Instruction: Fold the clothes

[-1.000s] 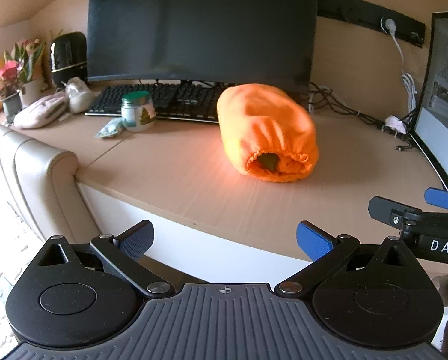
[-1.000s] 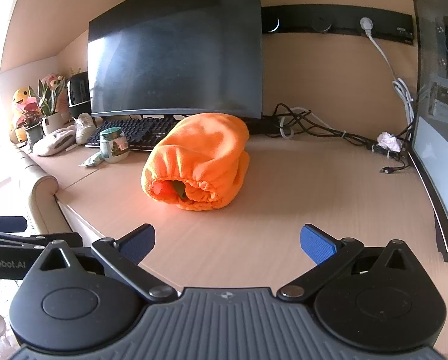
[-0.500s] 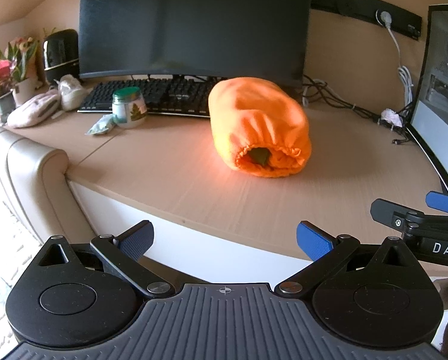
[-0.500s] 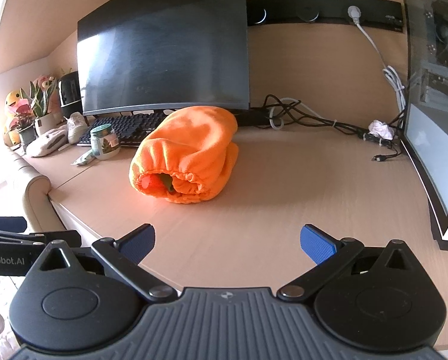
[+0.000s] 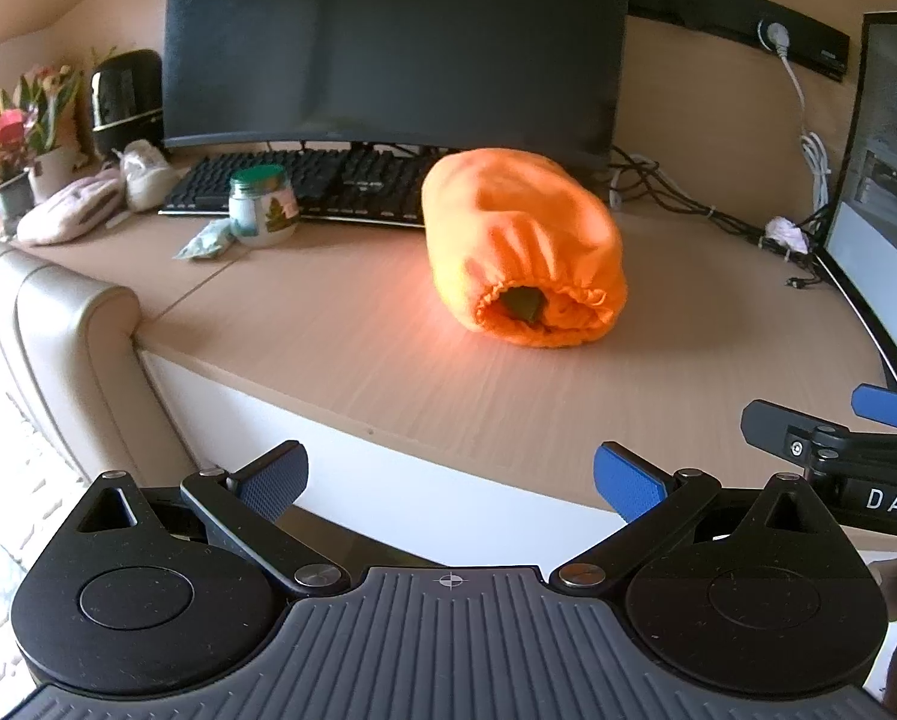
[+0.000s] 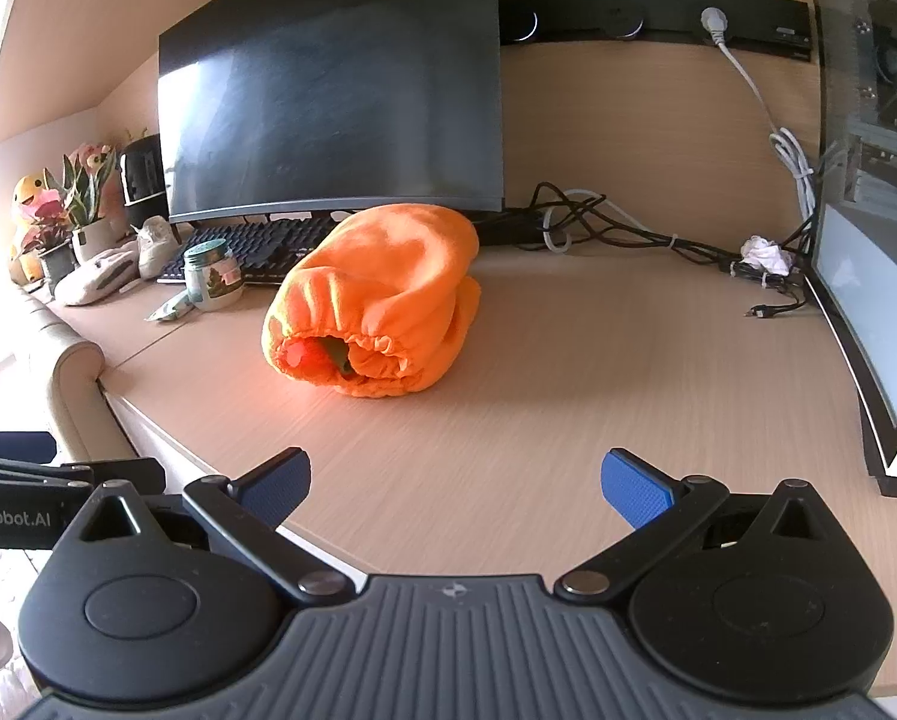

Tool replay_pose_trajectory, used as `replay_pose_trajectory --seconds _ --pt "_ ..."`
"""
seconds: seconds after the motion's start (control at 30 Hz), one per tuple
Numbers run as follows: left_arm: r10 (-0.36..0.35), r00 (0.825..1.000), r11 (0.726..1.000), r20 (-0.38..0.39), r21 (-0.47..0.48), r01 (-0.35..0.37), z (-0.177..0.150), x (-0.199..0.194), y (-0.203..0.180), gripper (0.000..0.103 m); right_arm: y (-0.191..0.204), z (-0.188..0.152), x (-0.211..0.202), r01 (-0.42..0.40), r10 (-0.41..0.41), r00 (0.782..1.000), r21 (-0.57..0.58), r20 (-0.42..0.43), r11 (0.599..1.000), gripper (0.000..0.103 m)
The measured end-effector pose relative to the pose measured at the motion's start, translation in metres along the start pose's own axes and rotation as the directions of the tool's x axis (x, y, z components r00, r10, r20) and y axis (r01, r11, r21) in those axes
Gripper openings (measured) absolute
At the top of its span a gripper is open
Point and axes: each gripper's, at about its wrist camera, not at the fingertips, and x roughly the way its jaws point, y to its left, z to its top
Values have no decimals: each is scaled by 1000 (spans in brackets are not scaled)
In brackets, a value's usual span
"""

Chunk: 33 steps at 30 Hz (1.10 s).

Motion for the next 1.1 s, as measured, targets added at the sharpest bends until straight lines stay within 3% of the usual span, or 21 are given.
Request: replay_pose_trajectory --seconds 1.1 --pt "7 1000 1000 -23 -11 -8 -1 4 2 103 2 -2 3 -12 12 1000 -2 -16 1000 103"
